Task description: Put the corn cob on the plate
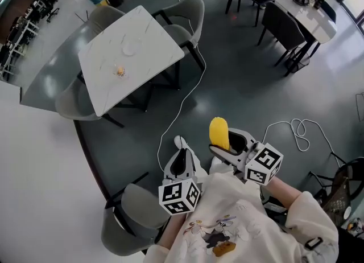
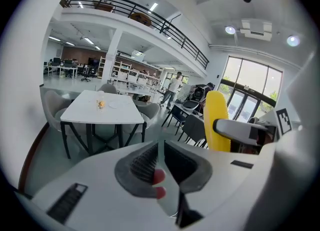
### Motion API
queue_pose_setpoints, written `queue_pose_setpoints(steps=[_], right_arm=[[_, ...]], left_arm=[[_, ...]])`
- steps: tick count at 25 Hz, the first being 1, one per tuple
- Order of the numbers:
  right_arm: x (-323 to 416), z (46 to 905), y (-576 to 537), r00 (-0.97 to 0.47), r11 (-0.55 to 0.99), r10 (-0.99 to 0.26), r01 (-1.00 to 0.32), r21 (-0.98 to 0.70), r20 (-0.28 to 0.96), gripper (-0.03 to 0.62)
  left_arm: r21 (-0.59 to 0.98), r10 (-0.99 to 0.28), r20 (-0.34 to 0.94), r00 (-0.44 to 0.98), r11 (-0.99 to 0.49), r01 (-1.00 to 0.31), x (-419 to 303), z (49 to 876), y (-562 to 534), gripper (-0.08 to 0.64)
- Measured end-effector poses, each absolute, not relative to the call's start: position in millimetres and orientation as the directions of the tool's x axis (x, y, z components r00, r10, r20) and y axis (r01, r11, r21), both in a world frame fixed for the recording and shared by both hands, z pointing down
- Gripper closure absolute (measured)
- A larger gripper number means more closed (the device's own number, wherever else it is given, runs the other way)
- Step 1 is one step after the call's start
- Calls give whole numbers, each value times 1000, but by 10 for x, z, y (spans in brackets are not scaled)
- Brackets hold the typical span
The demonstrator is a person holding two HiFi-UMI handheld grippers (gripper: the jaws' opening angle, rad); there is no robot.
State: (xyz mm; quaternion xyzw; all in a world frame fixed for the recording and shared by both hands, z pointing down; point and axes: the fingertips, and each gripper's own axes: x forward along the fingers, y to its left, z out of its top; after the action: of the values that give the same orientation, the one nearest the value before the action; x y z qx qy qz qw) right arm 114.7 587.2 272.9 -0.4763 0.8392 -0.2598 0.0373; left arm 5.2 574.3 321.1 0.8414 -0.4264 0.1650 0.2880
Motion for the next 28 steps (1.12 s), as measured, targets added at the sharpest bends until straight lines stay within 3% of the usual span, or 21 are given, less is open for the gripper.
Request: queue_pose_setpoints(steps=[28], right_arm=[[160,2643,2959,-496,348,-835,-812,-469,238,345]], left_arm=[[416,-574,501,647,-496,-762,-935,3137,2861,518]])
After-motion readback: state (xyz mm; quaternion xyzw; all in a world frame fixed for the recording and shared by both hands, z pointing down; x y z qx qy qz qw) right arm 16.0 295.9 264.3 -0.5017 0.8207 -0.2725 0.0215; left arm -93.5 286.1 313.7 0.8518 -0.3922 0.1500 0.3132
